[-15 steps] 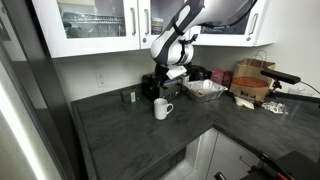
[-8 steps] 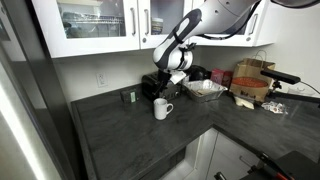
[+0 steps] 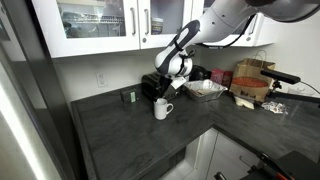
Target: Remove the marker from the mug cup and place it on the table
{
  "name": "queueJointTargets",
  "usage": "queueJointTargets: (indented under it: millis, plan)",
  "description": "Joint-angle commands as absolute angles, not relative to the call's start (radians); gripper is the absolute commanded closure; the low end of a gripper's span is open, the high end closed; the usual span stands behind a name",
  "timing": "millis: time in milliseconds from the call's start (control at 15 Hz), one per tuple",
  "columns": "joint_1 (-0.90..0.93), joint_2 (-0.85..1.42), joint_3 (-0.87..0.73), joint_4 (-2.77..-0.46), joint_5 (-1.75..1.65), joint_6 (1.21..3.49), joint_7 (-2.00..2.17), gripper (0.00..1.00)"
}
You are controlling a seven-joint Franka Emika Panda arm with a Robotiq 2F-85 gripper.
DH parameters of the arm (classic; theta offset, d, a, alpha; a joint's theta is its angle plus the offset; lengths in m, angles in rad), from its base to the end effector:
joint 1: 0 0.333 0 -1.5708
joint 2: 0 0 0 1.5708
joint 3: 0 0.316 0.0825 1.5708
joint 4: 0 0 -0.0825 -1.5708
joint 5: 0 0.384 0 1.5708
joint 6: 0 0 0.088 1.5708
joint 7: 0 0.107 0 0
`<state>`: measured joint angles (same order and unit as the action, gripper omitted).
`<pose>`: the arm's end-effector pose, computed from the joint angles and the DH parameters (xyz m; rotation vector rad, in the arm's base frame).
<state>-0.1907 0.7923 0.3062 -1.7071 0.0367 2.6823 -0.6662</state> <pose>0.6879 0.0540 0.1689 -2.8058 -0.9301 -0.3965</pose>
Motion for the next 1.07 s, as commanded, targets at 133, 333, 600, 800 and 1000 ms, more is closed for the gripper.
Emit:
queueJointTargets:
  millis: [133, 333, 600, 800, 1000]
  plan:
    - [-0.24, 0.854, 0.347, -1.613, 0.044, 2.619, -0.718, 0.35]
    - [-0.245, 0.878, 0.356, -1.583, 0.045, 2.587, -0.728, 0.37]
    - [-0.237, 0.905, 0.352, -1.554, 0.048, 2.556, -0.729, 0.55]
    - [-0.235, 0.93, 0.354, -1.526, 0.05, 2.543, -0.728, 0.55]
    - [-0.23, 0.951, 0.349, -1.503, 0.048, 2.529, -0.722, 0.52]
